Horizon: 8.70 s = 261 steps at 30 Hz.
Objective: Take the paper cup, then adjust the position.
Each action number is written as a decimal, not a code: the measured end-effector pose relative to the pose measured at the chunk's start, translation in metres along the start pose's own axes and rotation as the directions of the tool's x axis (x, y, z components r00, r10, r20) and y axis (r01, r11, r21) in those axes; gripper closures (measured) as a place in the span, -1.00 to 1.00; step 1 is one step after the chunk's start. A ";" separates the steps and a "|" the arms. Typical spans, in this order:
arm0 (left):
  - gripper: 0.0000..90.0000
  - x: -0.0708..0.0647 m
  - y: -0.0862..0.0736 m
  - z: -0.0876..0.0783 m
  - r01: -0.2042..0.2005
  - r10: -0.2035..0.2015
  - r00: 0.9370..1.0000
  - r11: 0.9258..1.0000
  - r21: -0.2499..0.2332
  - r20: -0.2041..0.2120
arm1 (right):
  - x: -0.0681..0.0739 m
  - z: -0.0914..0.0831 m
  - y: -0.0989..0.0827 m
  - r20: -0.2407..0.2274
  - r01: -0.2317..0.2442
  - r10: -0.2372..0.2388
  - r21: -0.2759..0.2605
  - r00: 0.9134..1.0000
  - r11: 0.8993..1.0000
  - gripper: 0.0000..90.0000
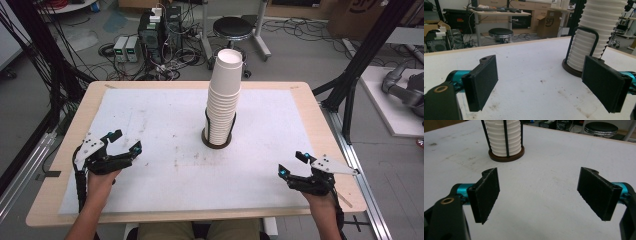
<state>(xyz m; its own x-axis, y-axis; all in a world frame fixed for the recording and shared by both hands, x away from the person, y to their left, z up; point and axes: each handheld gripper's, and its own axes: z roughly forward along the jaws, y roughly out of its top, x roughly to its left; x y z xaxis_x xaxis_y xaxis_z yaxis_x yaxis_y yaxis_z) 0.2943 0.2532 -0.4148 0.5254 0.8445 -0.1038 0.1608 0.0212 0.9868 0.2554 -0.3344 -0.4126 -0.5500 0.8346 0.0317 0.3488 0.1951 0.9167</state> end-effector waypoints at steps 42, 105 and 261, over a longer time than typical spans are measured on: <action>-0.70 0.002 -0.004 -0.007 0.018 -0.019 1.000 1.000 0.025 0.021 | 0.011 0.011 0.050 -0.133 -0.008 0.006 -0.013 0.991 1.000 -0.59; -0.70 0.005 -0.005 -0.004 0.053 -0.053 0.998 0.999 0.012 0.038 | 0.045 0.127 0.283 -0.292 0.092 -0.078 0.032 0.953 0.995 -0.59; -0.94 -0.091 -0.002 0.049 -0.109 0.019 0.891 0.979 0.172 0.454 | 0.075 0.080 0.102 -0.428 0.171 -0.152 0.007 0.891 0.985 -0.54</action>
<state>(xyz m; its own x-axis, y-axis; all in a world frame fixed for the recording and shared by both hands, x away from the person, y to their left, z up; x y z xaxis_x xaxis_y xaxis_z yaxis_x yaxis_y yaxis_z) 0.2871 0.1500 -0.4131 0.8506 0.5094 -0.1301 0.2438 -0.1630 0.9560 0.3109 -0.2105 -0.3483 -0.8676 0.4937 0.0593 0.2546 0.3386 0.9059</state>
